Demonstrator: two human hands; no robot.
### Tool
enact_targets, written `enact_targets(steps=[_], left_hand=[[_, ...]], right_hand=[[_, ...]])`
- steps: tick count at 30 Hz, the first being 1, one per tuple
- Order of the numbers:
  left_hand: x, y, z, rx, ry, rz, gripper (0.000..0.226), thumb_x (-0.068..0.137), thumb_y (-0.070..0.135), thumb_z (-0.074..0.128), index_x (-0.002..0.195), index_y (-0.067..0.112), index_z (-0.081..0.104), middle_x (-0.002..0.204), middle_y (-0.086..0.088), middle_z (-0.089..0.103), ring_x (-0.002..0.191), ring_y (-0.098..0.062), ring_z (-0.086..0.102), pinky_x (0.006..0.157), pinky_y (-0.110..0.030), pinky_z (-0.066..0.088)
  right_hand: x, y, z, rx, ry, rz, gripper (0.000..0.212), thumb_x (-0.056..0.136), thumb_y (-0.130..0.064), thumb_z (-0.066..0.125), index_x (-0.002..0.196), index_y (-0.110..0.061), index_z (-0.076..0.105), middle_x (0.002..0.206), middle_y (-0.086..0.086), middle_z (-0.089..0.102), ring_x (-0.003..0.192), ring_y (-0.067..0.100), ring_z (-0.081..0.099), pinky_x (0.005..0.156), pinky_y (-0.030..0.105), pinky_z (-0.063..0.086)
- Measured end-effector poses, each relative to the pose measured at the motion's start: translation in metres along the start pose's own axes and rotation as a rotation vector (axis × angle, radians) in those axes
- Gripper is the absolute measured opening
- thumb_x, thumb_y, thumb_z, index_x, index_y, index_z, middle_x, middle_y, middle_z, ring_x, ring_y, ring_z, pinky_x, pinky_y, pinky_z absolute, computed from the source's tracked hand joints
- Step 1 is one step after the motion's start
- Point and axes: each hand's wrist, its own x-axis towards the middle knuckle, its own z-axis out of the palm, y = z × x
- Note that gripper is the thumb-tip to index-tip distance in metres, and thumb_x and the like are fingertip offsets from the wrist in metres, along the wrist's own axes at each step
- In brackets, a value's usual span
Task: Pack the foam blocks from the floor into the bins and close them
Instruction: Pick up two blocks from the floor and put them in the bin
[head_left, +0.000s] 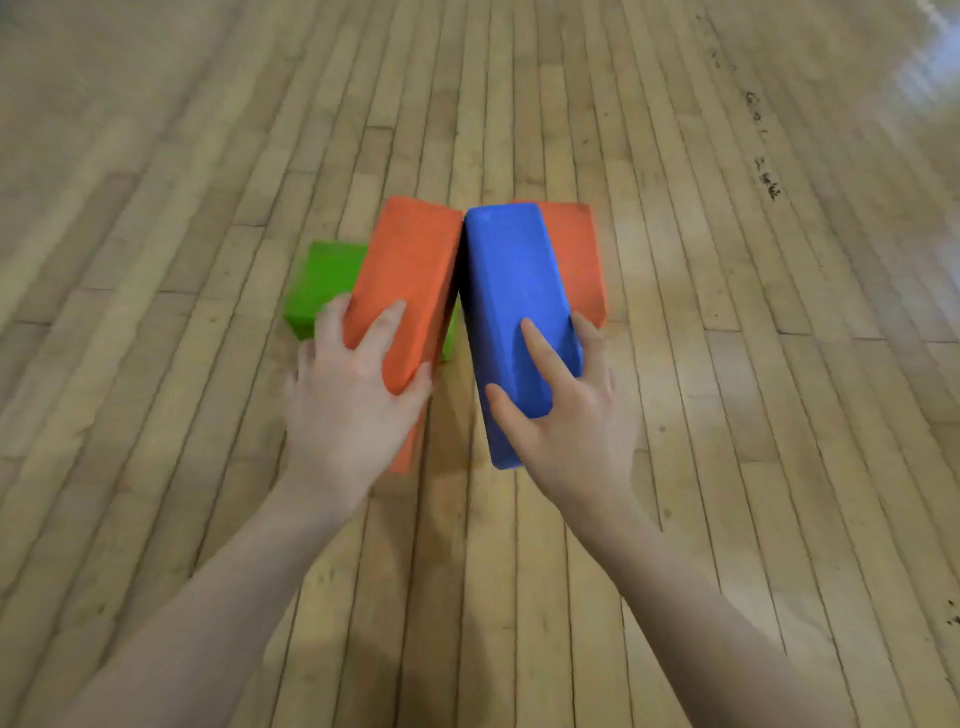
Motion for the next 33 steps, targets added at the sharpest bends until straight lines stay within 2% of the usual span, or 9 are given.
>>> enact_targets(steps=[5,9,12,17,20,23,28,33], left_hand=[[-0.001,-0.049,-0.093,0.111,0.217,-0.155,0.057,0.076,0.042,0.068,0.13,0.03,0.054,0.138,-0.01,0.042,0.116,-0.034,0.05,0.087,-0.049,0.047],[-0.034,-0.098,-0.182,0.217,0.36,-0.3,0.057,0.077,0.041,0.067,0.131,0.03,0.054,0.14,-0.01,0.042,0.119,-0.034,0.048,0.091,-0.048,0.045],[-0.077,-0.134,-0.242,0.372,0.429,-0.402,0.054,0.079,0.047,0.06,0.13,0.031,0.053,0.141,-0.008,0.041,0.115,-0.036,0.05,0.087,-0.05,0.045],[-0.139,-0.193,-0.319,0.496,0.54,-0.582,0.058,0.074,0.052,0.046,0.125,0.025,0.057,0.138,-0.016,0.044,0.107,-0.041,0.054,0.08,-0.049,0.048],[-0.169,-0.225,-0.357,0.534,0.562,-0.648,0.058,0.074,0.05,0.047,0.123,0.022,0.059,0.136,-0.018,0.044,0.106,-0.043,0.054,0.08,-0.051,0.05],[-0.191,-0.264,-0.39,0.556,0.569,-0.708,0.053,0.072,0.042,0.058,0.121,0.021,0.061,0.135,-0.02,0.047,0.104,-0.044,0.056,0.079,-0.051,0.047],[-0.211,-0.348,-0.44,0.721,0.525,-0.713,0.047,0.066,0.029,0.082,0.109,0.017,0.068,0.129,-0.022,0.055,0.094,-0.044,0.061,0.073,-0.047,0.048],[-0.193,-0.438,-0.479,0.762,0.484,-0.728,0.048,0.06,0.027,0.084,0.104,0.016,0.069,0.128,-0.022,0.056,0.093,-0.042,0.062,0.072,-0.046,0.048]], right_hand=[[0.016,-0.1,0.015,0.138,-0.065,-0.2,0.056,0.078,-0.05,0.065,0.131,-0.038,0.051,0.149,-0.001,0.033,0.124,0.023,0.045,0.073,0.037,0.052],[0.001,-0.191,0.027,0.259,-0.109,-0.412,0.055,0.074,-0.051,0.063,0.127,-0.037,0.056,0.146,0.001,0.039,0.117,0.024,0.052,0.065,0.032,0.049],[-0.027,-0.255,0.038,0.319,-0.171,-0.551,0.053,0.075,-0.05,0.064,0.126,-0.037,0.056,0.145,0.002,0.04,0.115,0.026,0.054,0.064,0.033,0.05],[-0.081,-0.354,0.06,0.423,-0.32,-0.689,0.054,0.078,-0.053,0.064,0.129,-0.041,0.05,0.149,-0.006,0.028,0.119,0.019,0.05,0.074,0.035,0.05],[-0.113,-0.41,0.073,0.459,-0.397,-0.75,0.054,0.077,-0.052,0.064,0.128,-0.04,0.051,0.146,-0.006,0.029,0.117,0.02,0.05,0.077,0.038,0.051],[-0.137,-0.461,0.092,0.487,-0.436,-0.795,0.053,0.076,-0.051,0.066,0.126,-0.038,0.054,0.145,-0.006,0.03,0.115,0.02,0.052,0.075,0.041,0.053],[-0.169,-0.552,0.14,0.551,-0.424,-0.803,0.051,0.074,-0.046,0.071,0.122,-0.036,0.059,0.142,-0.004,0.038,0.113,0.019,0.054,0.072,0.036,0.05],[-0.173,-0.639,0.192,0.512,-0.433,-0.812,0.052,0.077,-0.048,0.068,0.125,-0.033,0.057,0.146,-0.003,0.035,0.123,0.019,0.048,0.08,0.039,0.051]])
